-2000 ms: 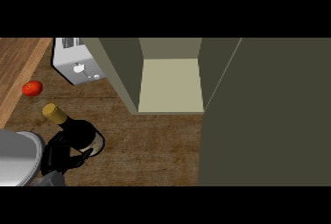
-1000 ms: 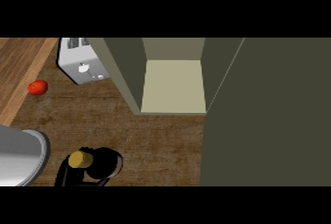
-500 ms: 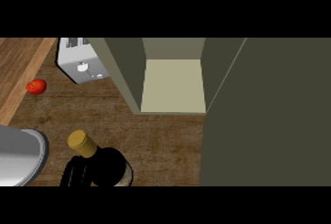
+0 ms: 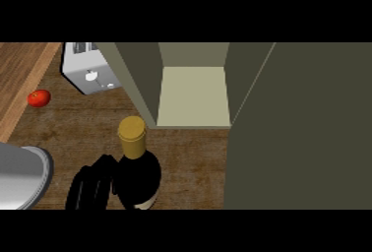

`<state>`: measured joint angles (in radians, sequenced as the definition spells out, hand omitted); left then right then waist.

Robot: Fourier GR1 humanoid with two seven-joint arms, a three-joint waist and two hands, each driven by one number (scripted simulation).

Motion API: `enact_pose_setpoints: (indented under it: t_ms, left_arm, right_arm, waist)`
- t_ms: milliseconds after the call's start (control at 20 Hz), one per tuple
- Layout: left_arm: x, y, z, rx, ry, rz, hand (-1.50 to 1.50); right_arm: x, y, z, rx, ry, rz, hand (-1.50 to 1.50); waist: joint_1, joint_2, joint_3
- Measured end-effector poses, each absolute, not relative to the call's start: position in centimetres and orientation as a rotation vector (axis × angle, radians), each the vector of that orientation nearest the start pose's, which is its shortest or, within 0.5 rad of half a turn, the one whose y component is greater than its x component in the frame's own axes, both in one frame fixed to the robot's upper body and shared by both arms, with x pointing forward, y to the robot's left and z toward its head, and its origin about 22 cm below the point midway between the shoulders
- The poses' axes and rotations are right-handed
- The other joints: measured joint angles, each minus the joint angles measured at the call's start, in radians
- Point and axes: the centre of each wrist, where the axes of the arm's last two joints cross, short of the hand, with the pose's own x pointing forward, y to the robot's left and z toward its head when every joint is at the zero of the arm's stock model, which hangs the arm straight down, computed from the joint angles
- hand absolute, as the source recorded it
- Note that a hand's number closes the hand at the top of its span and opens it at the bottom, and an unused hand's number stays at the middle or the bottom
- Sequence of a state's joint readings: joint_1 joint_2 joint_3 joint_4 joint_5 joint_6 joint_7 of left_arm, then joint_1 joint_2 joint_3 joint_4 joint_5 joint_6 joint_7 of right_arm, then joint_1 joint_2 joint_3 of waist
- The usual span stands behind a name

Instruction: Pick up the wine, place it into the cabinet and close the cabinet

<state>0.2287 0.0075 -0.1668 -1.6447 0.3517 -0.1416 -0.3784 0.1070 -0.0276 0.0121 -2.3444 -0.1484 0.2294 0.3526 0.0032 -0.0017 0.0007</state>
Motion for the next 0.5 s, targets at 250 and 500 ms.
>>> enact_pose_setpoints:
  t_ms: [250,500]
  left_arm:
    - [21.1,19.3,0.5,-0.422,-1.8,0.242,1.5]
    - [23.1,17.2,2.7,-0.418,-1.808,0.233,1.5]
  right_arm:
    - [15.9,-23.1,15.3,0.193,-1.896,0.216,-1.5]
    - [16.5,-23.1,15.0,0.192,-1.89,0.207,-1.5]
  waist:
    - [-0.005,0.001,0.0]
    - [-0.005,0.001,0.0]
